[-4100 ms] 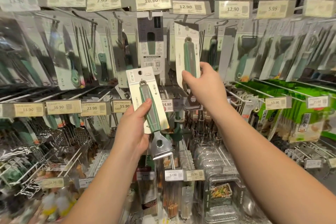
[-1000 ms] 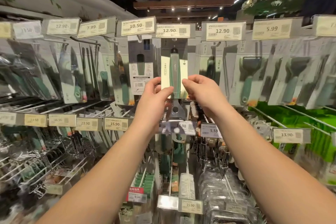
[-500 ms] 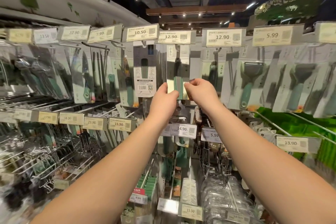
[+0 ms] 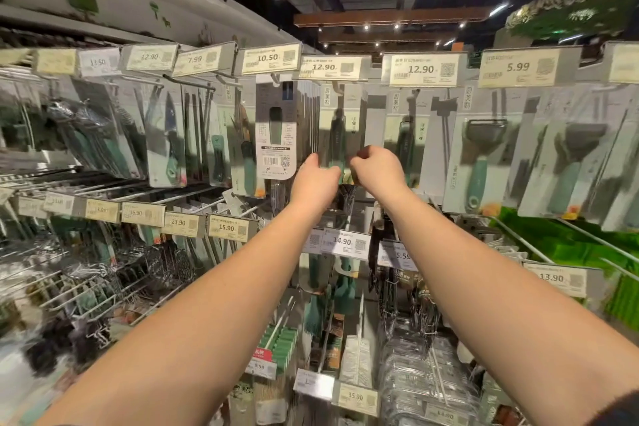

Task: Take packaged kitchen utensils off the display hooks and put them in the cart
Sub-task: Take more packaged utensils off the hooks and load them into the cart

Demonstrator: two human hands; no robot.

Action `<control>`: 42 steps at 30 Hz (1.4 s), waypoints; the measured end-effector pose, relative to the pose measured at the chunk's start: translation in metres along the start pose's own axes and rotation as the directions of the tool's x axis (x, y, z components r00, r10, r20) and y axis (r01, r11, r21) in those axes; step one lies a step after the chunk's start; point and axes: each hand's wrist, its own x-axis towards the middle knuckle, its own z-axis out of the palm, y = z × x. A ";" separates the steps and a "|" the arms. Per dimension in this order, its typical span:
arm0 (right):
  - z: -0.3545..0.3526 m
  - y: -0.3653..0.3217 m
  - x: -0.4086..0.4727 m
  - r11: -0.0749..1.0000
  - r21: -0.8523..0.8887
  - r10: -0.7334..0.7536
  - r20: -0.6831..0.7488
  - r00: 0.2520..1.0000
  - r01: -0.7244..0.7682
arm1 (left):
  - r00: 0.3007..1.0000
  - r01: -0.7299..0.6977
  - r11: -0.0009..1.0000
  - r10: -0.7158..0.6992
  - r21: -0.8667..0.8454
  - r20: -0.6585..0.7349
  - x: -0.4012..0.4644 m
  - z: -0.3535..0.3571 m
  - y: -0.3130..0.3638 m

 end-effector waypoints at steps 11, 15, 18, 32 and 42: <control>-0.005 0.017 -0.009 0.996 0.080 0.029 0.033 0.999 -0.032 | 0.999 -0.028 1.000 0.028 0.015 -0.021 -0.015 0.008 -0.004; -0.013 0.025 -0.038 0.984 0.180 -0.002 -0.012 1.000 0.004 | 0.999 -0.044 0.999 0.043 0.032 0.019 -0.043 -0.003 -0.022; -0.005 0.031 -0.077 0.971 0.229 -0.078 0.035 0.996 0.068 | 0.998 -0.055 0.997 0.055 0.048 0.004 -0.077 -0.029 -0.056; 0.249 0.029 -0.266 0.954 0.086 -0.234 0.814 0.532 0.287 | 0.787 0.578 0.798 -0.490 0.172 -0.375 -0.234 -0.214 -0.299; 0.408 -0.035 -0.407 0.944 0.031 -0.076 0.989 0.126 0.328 | 0.556 0.820 0.559 -0.729 0.122 -0.398 -0.334 -0.343 -0.431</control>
